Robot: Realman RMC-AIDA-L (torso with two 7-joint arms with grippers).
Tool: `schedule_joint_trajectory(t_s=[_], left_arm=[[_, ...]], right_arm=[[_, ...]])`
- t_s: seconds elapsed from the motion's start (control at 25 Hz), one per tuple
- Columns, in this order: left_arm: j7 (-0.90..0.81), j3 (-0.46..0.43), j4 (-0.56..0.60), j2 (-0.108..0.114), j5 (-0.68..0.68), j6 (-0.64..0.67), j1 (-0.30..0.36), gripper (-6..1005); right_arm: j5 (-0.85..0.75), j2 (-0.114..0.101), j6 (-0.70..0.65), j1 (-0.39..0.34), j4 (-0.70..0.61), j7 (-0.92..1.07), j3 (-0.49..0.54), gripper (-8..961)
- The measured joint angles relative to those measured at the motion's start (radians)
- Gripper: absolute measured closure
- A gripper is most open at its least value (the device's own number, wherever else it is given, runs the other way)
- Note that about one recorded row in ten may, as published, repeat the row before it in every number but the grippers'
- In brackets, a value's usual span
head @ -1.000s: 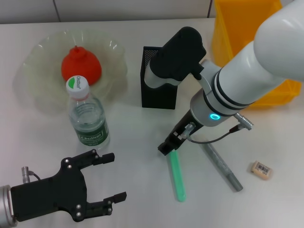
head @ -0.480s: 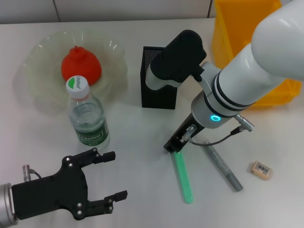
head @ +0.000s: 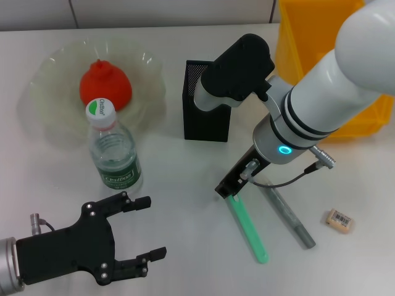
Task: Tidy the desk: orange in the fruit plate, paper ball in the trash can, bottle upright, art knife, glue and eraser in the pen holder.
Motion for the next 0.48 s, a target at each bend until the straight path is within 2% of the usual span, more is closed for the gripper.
schedule_joint_trajectory(t_s=[0.32, 0.48], left_arm=[[-0.001, 0.0, 0.0, 0.001, 0.0, -0.002, 0.0, 197], [-0.001, 0.0, 0.0, 0.002, 0.0, -0.002, 0.0, 197]], right_arm=[[0.002, 0.0, -0.026, -0.002, 0.001, 0.003, 0.0, 542], [0.002, 0.0, -0.031, -0.003, 0.003, 0.003, -0.006, 541]])
